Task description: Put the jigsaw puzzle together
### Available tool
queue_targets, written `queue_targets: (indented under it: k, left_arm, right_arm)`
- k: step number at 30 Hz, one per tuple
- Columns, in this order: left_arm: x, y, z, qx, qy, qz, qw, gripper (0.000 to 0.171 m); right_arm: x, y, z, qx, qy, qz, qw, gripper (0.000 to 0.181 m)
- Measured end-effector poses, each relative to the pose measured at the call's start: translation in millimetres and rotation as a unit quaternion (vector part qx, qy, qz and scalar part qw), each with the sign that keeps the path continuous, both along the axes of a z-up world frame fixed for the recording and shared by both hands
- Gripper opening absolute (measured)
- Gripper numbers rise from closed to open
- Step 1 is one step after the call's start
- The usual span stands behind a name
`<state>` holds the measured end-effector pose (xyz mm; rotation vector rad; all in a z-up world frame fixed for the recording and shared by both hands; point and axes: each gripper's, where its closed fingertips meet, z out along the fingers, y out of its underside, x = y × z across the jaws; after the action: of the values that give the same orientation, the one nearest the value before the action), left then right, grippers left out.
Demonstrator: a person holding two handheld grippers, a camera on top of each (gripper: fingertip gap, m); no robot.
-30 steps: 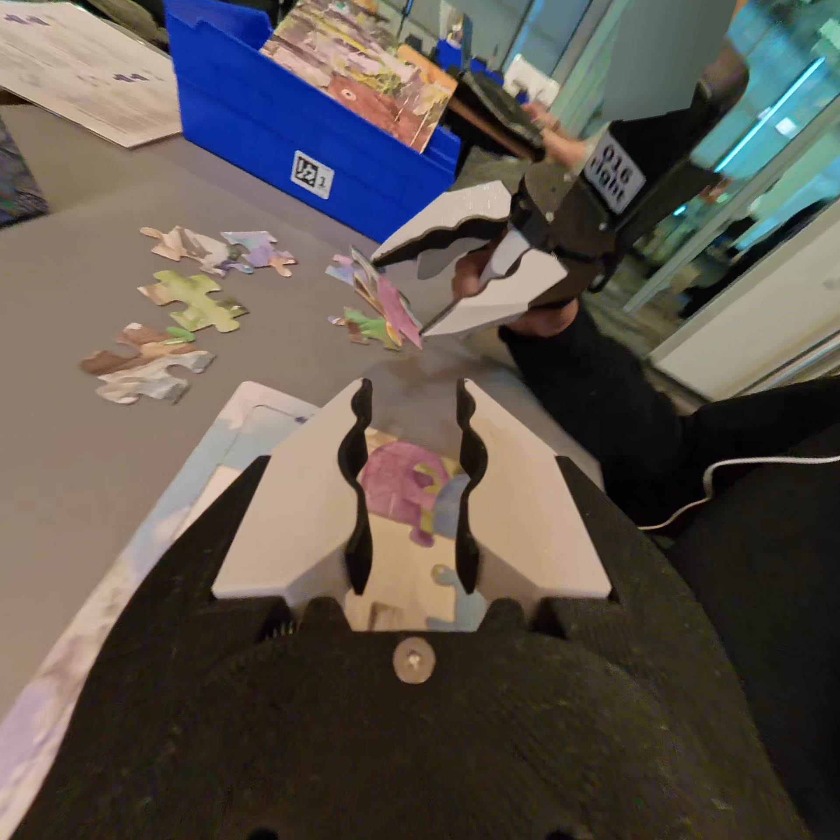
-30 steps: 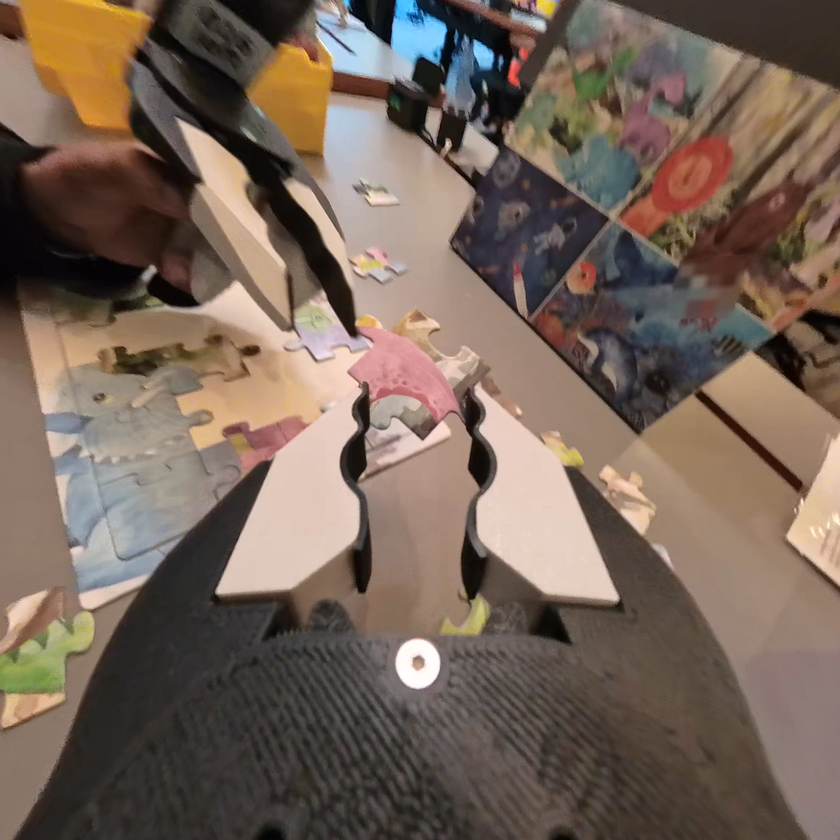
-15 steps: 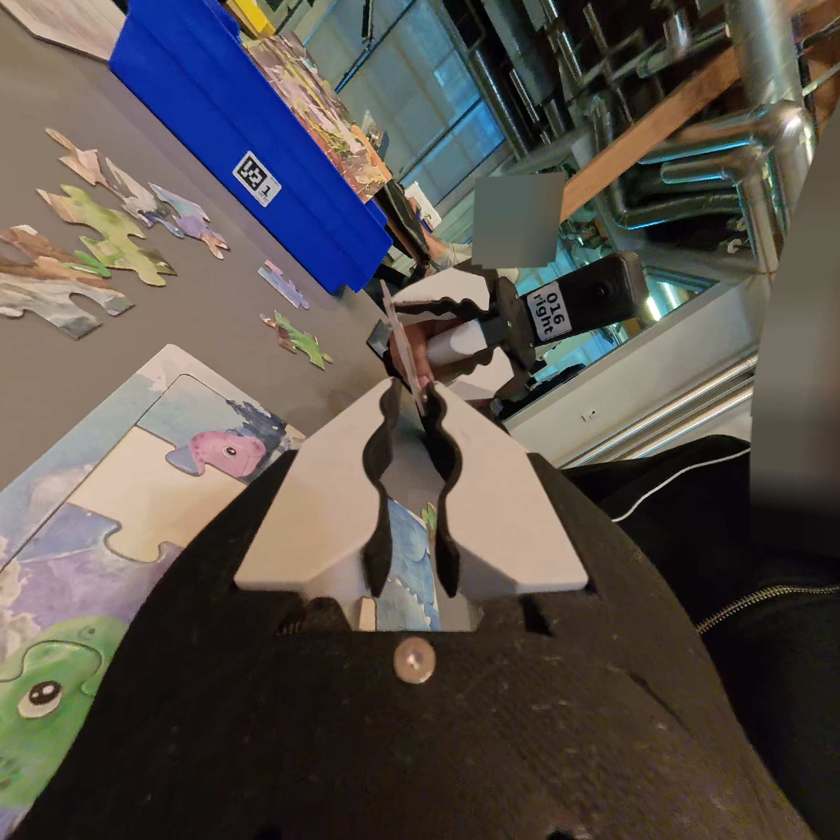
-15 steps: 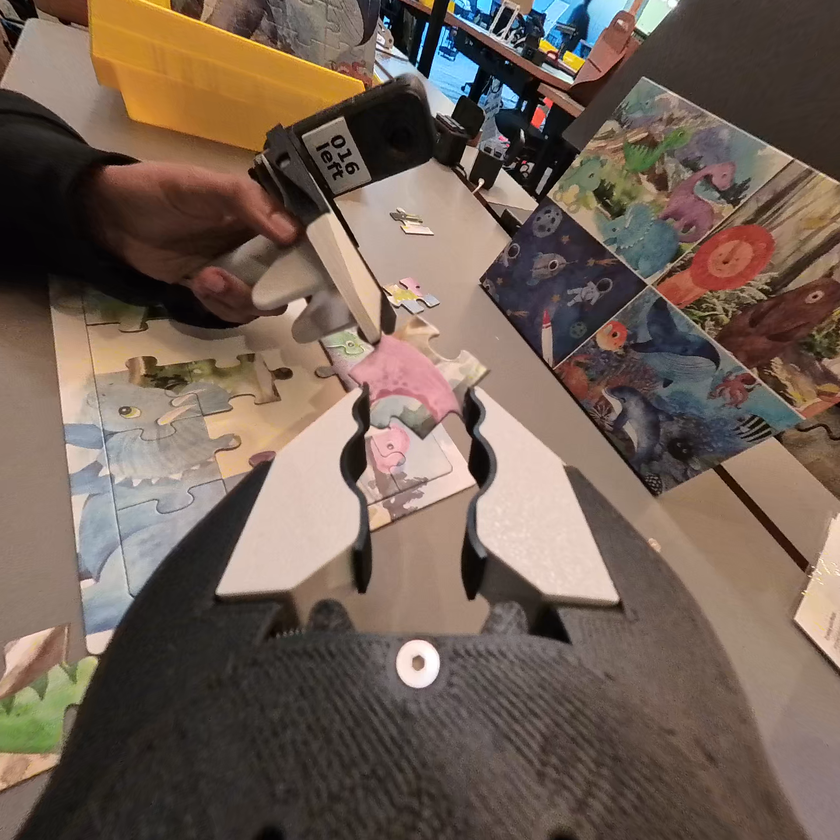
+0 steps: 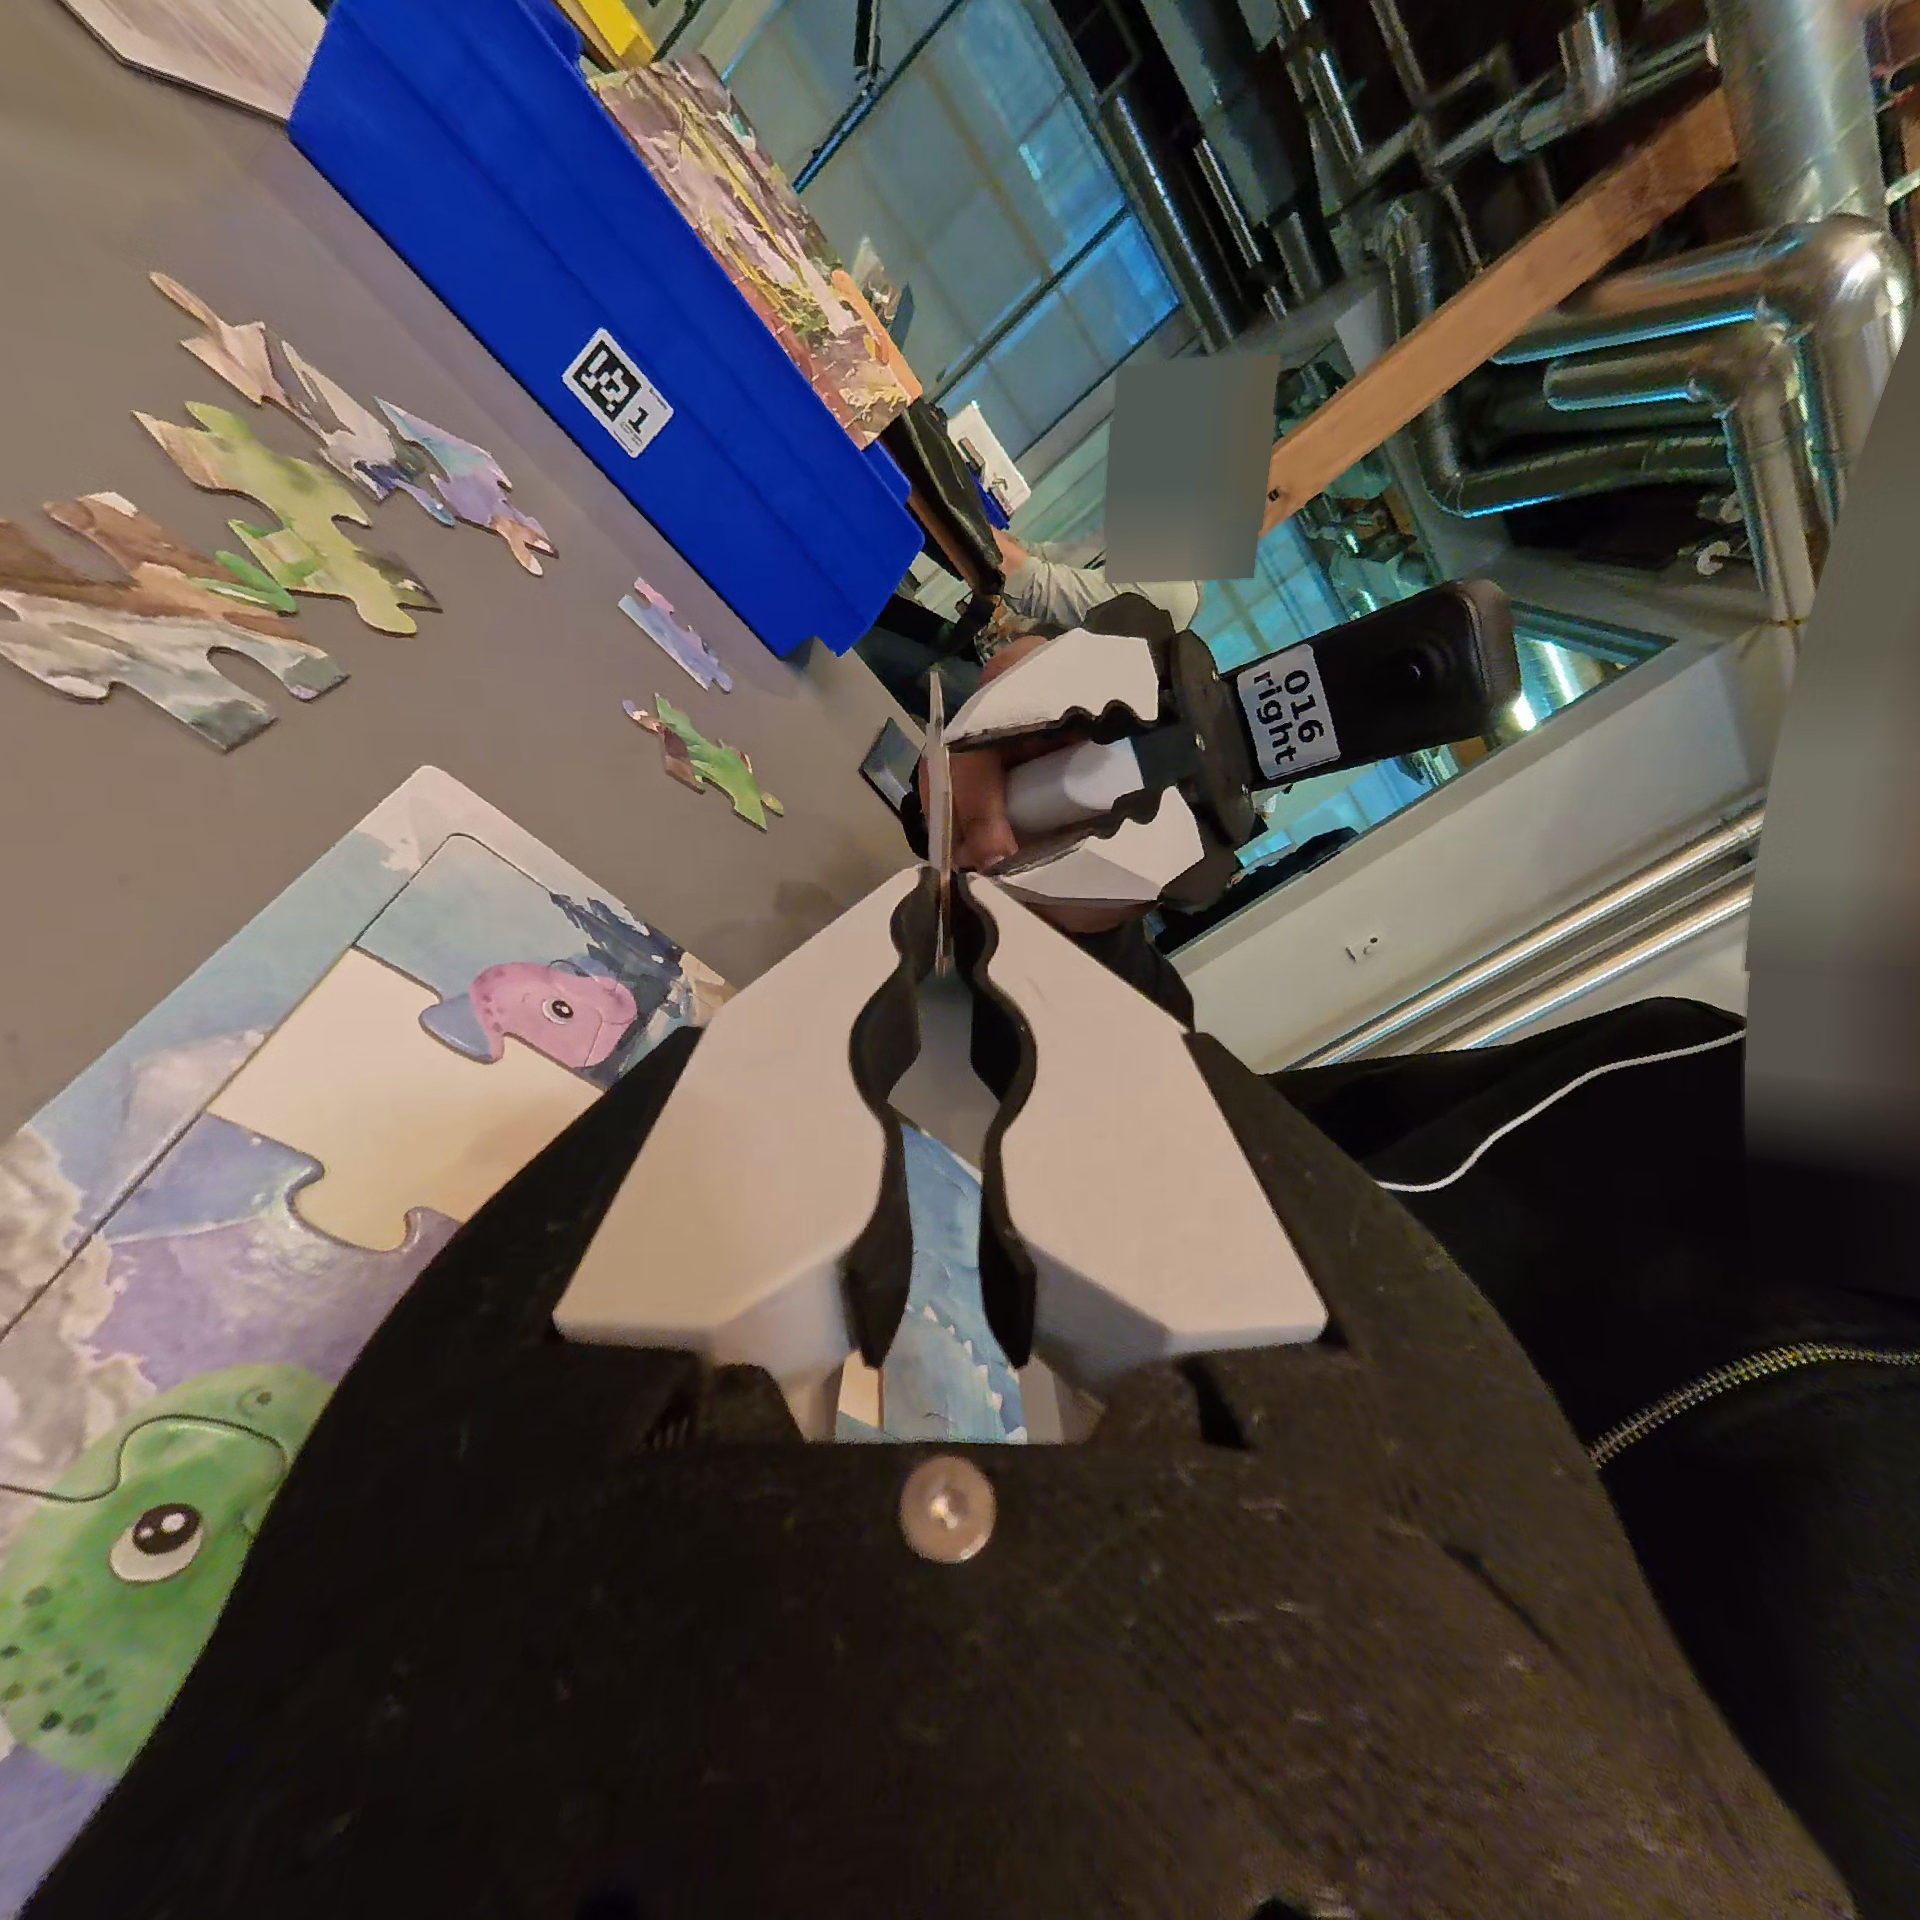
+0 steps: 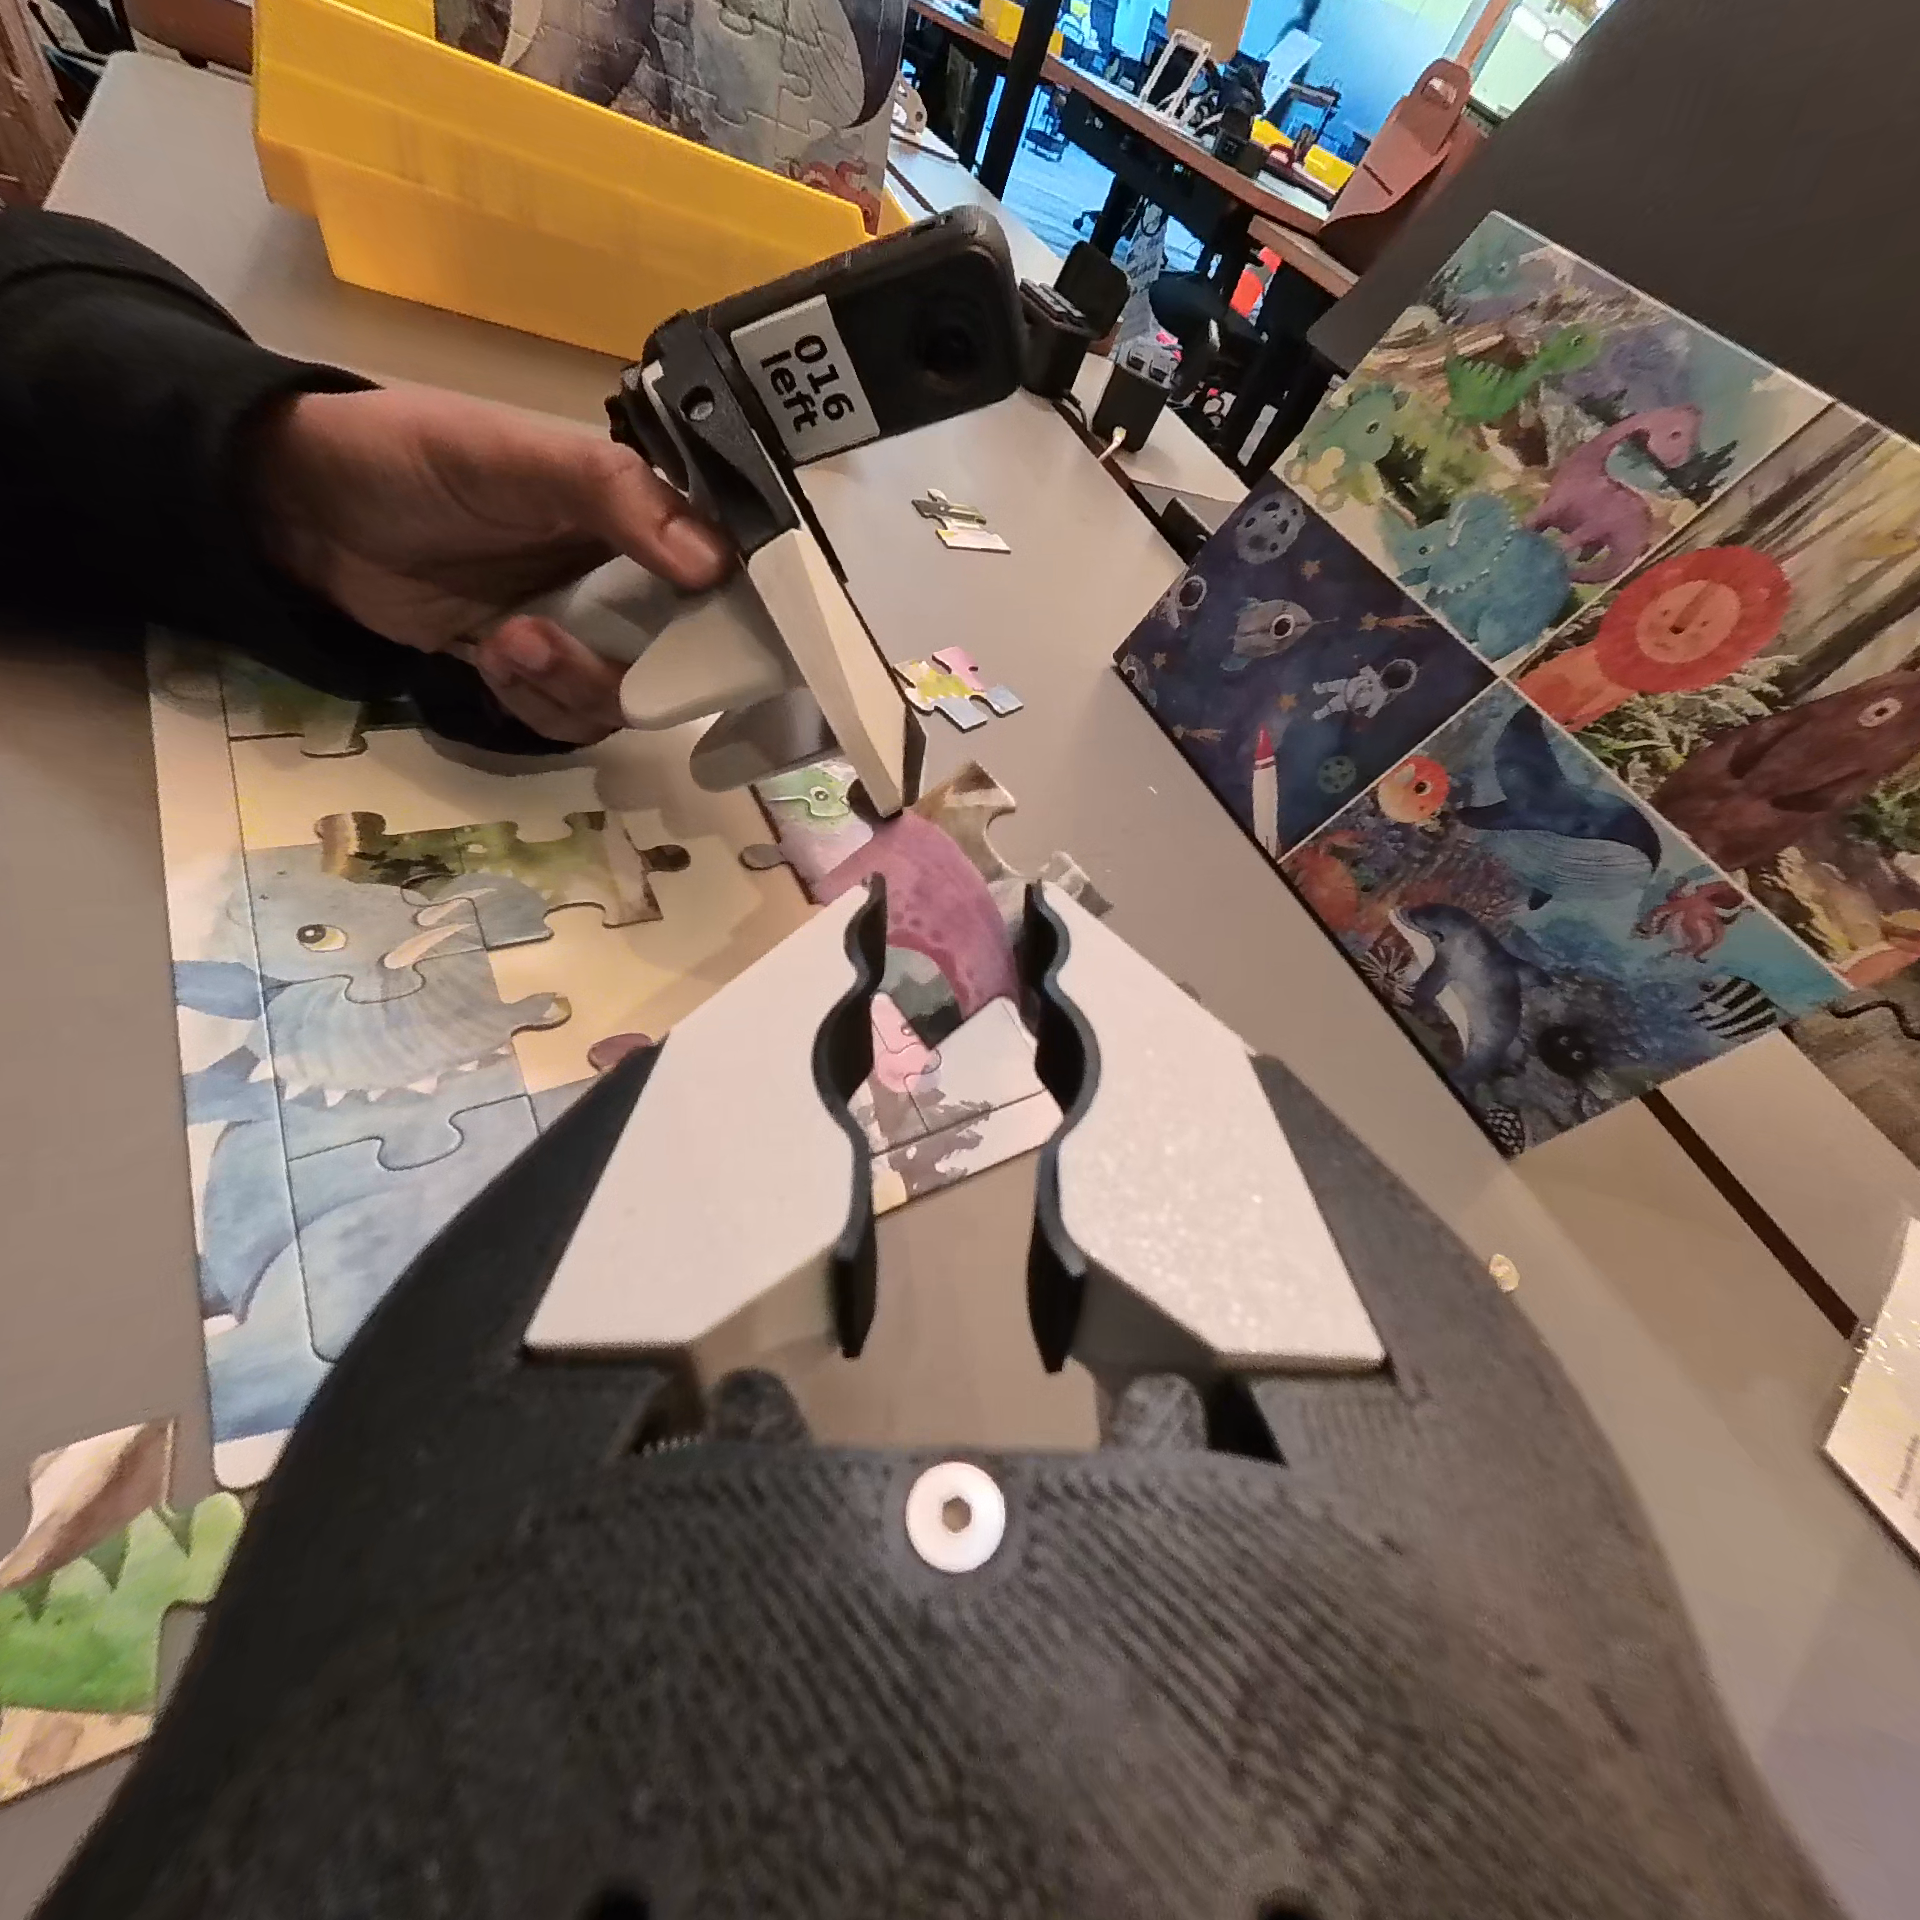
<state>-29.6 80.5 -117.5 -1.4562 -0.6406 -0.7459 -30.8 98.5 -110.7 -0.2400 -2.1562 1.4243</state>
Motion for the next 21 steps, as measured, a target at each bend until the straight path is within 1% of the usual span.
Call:
queue_targets:
  k: [9, 14, 21]
  left_arm:
    - [-8, -9, -1, -0.001, -0.006, 0.015, 1.000, 0.000]
    - [-12, -15, -2, -0.006, -0.010, 0.025, 1.000, 0.000]
    - [-15, -20, -1, -0.005, -0.016, 0.028, 0.999, 0.000]
  right_arm:
    - [-5, 6, 4, -0.011, 0.005, -0.017, 1.000, 0.031]
    - [-12, 14, 2, -0.008, 0.005, -0.039, 0.999, 0.032]
    - [-15, 17, -1, -0.004, 0.000, -0.049, 0.999, 0.034]
